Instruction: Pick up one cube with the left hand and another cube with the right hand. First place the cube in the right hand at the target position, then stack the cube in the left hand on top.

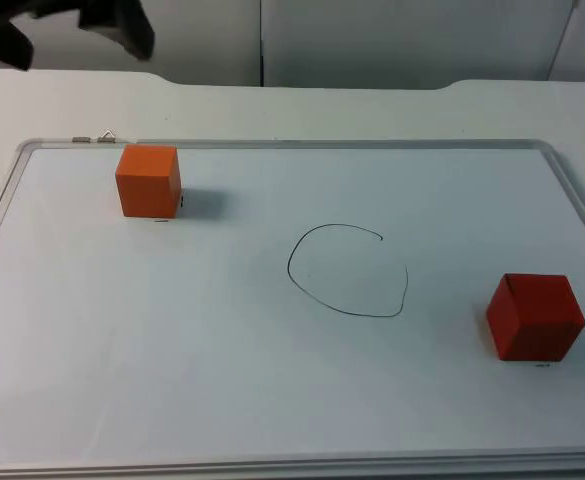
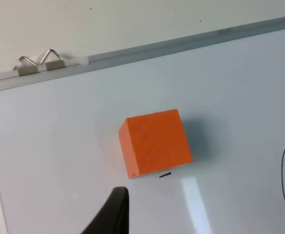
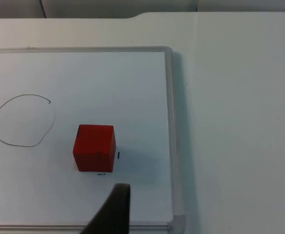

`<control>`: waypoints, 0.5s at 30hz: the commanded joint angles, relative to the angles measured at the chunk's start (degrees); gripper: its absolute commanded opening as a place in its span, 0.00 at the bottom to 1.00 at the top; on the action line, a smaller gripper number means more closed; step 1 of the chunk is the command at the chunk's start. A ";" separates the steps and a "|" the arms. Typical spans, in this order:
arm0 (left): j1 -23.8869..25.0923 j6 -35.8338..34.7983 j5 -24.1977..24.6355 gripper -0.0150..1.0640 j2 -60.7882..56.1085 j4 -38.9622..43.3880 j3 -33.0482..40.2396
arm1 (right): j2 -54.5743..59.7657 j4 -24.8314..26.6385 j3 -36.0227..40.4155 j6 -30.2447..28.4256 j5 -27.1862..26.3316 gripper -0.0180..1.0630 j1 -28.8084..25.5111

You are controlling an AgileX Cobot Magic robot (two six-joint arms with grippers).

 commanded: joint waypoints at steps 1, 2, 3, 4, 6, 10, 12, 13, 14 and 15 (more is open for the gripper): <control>-2.43 -5.08 -2.52 0.99 5.38 3.31 -3.64 | -0.23 0.14 0.41 0.11 -0.58 0.95 -0.31; -2.43 -5.08 -2.52 0.99 5.38 3.31 -3.64 | -0.23 0.14 0.41 0.11 -0.58 0.95 -0.31; -2.96 -7.08 -2.52 0.99 7.46 5.50 -5.10 | -0.23 0.14 0.41 0.11 -0.58 0.95 -0.31; -3.51 -9.89 -2.52 0.99 9.15 8.25 -6.29 | -0.23 0.14 0.41 0.11 -0.58 0.95 -0.31; -3.89 -15.39 -2.13 0.99 12.86 12.28 -8.95 | -0.23 0.14 0.41 0.11 -0.58 0.95 -0.31; -4.53 -17.69 -2.70 0.99 16.45 13.26 -10.75 | -0.23 0.14 0.41 0.11 -0.58 0.95 -0.31; -5.53 -17.96 -4.86 0.99 18.54 13.42 -11.20 | -0.23 0.14 0.41 0.11 -0.58 0.95 -0.31; -5.53 -17.96 -4.86 0.99 18.54 13.42 -11.20 | -0.23 0.14 0.41 0.11 -0.58 0.95 -0.31; -5.81 -19.05 -5.94 0.99 19.32 14.40 -11.20 | -0.23 0.14 0.41 0.14 -0.58 0.95 -0.31; -5.81 -20.40 -6.78 0.99 19.98 15.67 -11.20 | -0.23 0.14 0.41 0.14 -0.58 0.95 -0.31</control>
